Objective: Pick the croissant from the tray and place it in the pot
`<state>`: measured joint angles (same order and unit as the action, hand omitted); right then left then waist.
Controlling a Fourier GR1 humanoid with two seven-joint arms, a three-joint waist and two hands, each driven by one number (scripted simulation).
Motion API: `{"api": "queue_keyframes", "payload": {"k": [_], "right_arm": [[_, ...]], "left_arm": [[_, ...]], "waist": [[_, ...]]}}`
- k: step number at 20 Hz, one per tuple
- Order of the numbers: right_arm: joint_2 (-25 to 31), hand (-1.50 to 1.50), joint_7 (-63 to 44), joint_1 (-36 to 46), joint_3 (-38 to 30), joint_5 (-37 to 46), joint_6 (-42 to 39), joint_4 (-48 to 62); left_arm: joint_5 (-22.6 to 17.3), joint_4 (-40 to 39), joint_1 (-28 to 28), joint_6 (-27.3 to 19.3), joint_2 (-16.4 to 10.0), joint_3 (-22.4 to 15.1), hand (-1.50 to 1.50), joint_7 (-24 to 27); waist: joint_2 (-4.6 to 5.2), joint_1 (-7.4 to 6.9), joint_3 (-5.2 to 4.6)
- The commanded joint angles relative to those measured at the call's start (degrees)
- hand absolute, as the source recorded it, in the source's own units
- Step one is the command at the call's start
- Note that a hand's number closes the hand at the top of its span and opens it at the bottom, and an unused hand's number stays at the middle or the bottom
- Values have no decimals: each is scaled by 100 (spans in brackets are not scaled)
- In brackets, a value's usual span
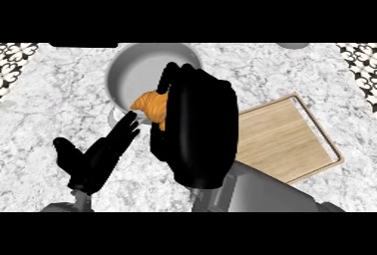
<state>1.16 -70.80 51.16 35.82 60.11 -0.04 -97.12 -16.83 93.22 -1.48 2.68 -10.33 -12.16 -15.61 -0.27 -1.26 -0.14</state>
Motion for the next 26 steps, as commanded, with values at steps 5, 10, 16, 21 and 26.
{"api": "queue_keyframes", "payload": {"k": [5, 10, 16, 21, 26], "right_arm": [[-112, 150, -770, 1467, -974, -789, 136, 1518], [-113, 150, 205, 2104, -1494, -1113, 775, 3149], [-114, 150, 1216, 2629, -1646, -1577, 1565, 4899], [-115, 150, 1637, 2824, -1427, -1844, 2421, 5955], [-116, 150, 2382, 2920, -1682, -2295, 2884, 6618]], "left_arm": [[8, -11, -104, 31, 103, -21, 0, -8], [83, -111, -93, 126, 70, -41, 0, 54], [21, 35, -171, 193, -1, 32, 0, -115], [91, -42, -318, 241, 123, -111, 0, -80], [124, -126, -393, 293, 125, -103, 0, -33]], "waist": [[38, -76, 3], [87, -147, 2], [121, -273, 2], [190, -493, -5], [236, -579, -5]]}}
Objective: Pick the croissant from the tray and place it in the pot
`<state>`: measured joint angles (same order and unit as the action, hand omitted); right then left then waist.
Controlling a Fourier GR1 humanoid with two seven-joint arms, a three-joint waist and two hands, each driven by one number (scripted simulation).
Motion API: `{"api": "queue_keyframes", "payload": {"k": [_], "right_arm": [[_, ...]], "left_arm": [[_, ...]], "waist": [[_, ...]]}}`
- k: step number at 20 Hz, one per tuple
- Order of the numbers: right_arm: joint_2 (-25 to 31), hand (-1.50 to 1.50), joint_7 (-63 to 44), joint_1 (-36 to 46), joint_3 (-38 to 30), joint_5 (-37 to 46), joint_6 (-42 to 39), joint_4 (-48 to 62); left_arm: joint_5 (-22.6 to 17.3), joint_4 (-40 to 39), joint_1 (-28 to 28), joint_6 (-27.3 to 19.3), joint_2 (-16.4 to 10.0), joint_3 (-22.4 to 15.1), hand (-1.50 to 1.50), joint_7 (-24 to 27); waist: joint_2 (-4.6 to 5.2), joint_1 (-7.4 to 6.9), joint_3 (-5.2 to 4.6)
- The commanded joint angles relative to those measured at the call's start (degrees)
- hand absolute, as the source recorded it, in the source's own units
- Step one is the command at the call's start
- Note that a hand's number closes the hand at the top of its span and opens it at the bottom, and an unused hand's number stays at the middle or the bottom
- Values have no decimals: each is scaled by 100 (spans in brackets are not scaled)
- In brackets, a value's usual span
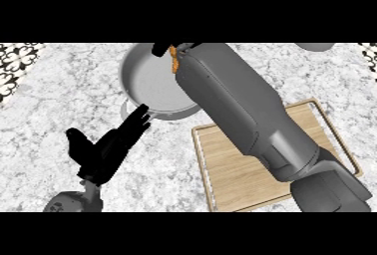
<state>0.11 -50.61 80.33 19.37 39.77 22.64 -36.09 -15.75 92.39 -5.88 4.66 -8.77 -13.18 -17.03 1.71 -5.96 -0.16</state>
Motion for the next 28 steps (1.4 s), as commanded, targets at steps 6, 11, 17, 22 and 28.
{"api": "queue_keyframes", "payload": {"k": [6, 11, 17, 22, 28], "right_arm": [[-11, 150, 895, 119, -230, -718, 638, 1187], [-11, -150, 1137, -196, -625, -1319, 1437, 1211], [-11, -150, 1982, -287, -1097, -2074, 2064, 941], [-11, -150, 2753, -474, -1196, -2521, 2520, 903], [-11, -150, 3302, -616, -1138, -2610, 3288, 1306]], "left_arm": [[110, -27, -56, 43, 142, -218, 0, 20], [12, 40, -107, 195, 74, -206, 0, -34], [100, -114, -245, 182, 160, -267, 0, 15], [76, -17, -379, 138, 193, -228, 0, -82], [69, -137, -177, 123, 146, -110, 0, 22]], "waist": [[117, -266, -2], [162, -413, 8], [231, -508, 15], [182, -527, 17], [110, -368, 7]]}}
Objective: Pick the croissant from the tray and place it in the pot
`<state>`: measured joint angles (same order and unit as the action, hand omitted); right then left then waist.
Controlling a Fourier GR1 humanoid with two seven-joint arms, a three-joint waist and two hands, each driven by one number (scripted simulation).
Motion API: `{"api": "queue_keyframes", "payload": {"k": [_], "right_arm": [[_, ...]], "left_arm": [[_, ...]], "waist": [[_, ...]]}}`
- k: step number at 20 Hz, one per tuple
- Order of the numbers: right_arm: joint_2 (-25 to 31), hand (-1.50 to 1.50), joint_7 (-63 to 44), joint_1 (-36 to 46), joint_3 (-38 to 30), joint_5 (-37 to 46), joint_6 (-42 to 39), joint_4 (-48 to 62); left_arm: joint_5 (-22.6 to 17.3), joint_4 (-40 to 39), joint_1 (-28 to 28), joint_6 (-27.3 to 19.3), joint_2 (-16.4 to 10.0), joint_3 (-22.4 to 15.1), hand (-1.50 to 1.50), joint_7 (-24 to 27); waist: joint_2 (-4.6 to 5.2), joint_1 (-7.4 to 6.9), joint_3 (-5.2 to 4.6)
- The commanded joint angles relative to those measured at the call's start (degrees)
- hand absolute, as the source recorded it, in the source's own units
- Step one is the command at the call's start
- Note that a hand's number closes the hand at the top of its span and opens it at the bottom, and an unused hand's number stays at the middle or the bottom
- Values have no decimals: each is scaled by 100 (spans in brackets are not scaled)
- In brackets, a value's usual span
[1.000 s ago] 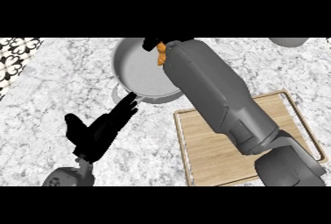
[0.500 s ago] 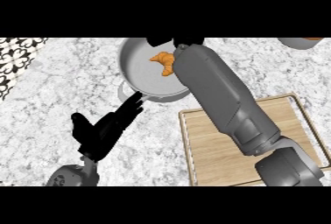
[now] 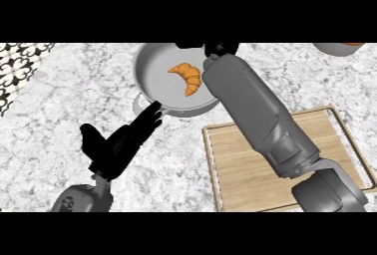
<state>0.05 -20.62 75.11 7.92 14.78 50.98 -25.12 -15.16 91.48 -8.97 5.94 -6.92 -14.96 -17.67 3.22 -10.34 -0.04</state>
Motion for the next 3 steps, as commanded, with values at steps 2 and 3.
{"api": "queue_keyframes", "payload": {"k": [2, 3], "right_arm": [[-4, -150, 344, 44, -44, -209, 510, 354], [-4, -150, 368, 101, -135, -285, 507, 355]], "left_arm": [[72, -64, 30, -115, 76, -7, 0, -9], [-17, 24, 249, -1, -65, 65, 0, 16]], "waist": [[-38, 90, -2], [-109, 232, -1]]}}
